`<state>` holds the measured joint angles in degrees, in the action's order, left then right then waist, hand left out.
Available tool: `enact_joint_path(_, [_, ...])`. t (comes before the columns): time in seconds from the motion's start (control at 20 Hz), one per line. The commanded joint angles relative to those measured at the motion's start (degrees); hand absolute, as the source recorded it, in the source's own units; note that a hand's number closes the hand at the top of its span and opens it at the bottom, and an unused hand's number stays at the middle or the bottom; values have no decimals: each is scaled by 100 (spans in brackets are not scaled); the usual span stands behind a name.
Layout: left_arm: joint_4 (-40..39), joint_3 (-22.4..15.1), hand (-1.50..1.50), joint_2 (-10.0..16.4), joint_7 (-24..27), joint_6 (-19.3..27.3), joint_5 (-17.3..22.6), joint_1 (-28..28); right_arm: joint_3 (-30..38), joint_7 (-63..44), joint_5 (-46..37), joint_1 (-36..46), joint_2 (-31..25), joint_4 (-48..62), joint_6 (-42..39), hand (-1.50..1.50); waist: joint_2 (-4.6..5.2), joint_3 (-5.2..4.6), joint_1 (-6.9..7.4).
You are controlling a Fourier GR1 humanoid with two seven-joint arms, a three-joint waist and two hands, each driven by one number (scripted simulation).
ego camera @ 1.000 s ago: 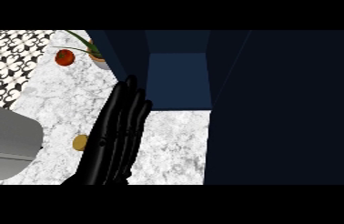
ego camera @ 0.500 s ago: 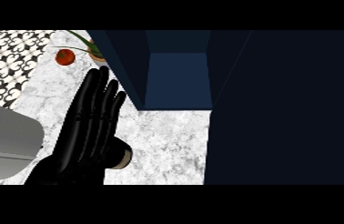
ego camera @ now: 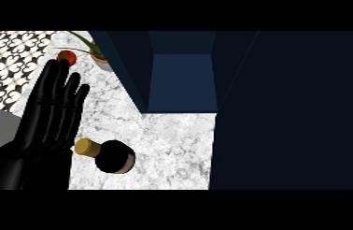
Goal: Pick up the wine, place it into the cabinet and close the cabinet
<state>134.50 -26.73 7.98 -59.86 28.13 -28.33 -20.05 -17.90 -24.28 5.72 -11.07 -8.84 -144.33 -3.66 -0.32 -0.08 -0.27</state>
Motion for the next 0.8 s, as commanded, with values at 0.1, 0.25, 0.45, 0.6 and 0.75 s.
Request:
enact_joint_path(0.1, [861,390,-150,273,13,-207,690,663,-70,-455,271,-422,-60,-1400,100,-150,-10,-3,-26])
enact_joint_path(0.25, [588,715,-150,442,722,-197,1300,1063,-58,-431,318,-262,-68,-1258,78,-150,17,-13,-45])
enact_joint_path(0.45, [905,756,-150,423,676,-298,1475,1453,-251,-409,133,-207,15,-1129,166,-150,-4,-5,16])
enact_joint_path(0.6, [526,1135,-150,560,1404,-502,2157,1851,-66,-654,341,-45,-36,-1302,216,-150,14,-15,-2])
enact_joint_path(0.75, [380,1280,-150,458,1956,-551,2419,2348,-382,-559,107,-311,4,-1370,250,-150,1,-11,-29])
